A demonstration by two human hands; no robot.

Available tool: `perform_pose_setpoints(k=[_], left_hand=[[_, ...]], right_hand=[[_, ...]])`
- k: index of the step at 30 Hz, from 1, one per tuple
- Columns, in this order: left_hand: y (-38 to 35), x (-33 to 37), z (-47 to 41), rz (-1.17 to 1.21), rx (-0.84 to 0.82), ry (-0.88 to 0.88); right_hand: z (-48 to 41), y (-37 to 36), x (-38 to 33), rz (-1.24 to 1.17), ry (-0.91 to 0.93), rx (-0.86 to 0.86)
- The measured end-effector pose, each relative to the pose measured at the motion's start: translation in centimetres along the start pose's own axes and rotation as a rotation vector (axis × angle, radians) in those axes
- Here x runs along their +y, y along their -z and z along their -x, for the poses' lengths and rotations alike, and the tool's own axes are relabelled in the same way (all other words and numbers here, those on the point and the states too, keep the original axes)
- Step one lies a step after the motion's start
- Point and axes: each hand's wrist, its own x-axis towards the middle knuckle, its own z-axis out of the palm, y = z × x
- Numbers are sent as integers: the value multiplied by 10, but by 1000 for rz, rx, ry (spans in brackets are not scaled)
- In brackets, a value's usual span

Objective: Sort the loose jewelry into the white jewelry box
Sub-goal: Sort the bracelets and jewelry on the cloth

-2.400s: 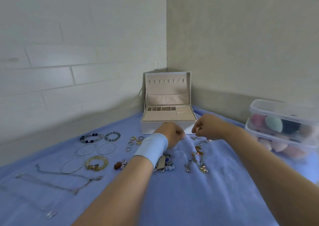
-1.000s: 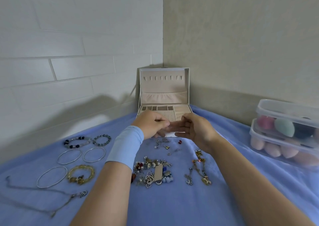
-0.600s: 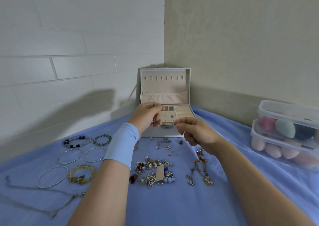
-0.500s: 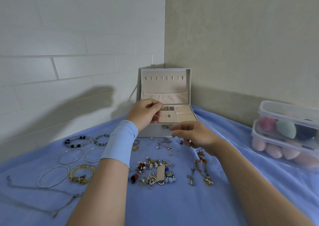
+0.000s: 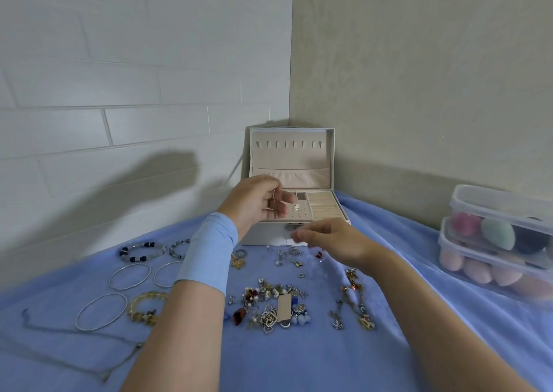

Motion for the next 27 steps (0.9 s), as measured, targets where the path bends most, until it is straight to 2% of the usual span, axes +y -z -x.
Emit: perform_pose_setpoints(k=[2, 5, 9, 12, 15, 19, 24, 27], left_hand=[[-5, 3, 2, -87, -39, -18], [-9, 8, 8, -238, -47, -72], [-3, 14, 21, -400, -11, -132], [10, 16, 31, -532, -5, -137], [23, 19, 42, -577, -3, -119], [31, 27, 54, -607, 14, -137], [31, 38, 61, -657, -23, -144], [34, 37, 55, -723, -30, -137]], right_hand=[[0, -2, -9, -89, 52, 7], [2, 2, -23, -352, 148, -42], [0, 3, -38, -547, 143, 99], [1, 0, -49, -486, 138, 93], [4, -7, -62, -437, 124, 3], [6, -20, -76, -151, 104, -105], [9, -22, -87, -35, 94, -45], [6, -11, -89, -124, 39, 39]])
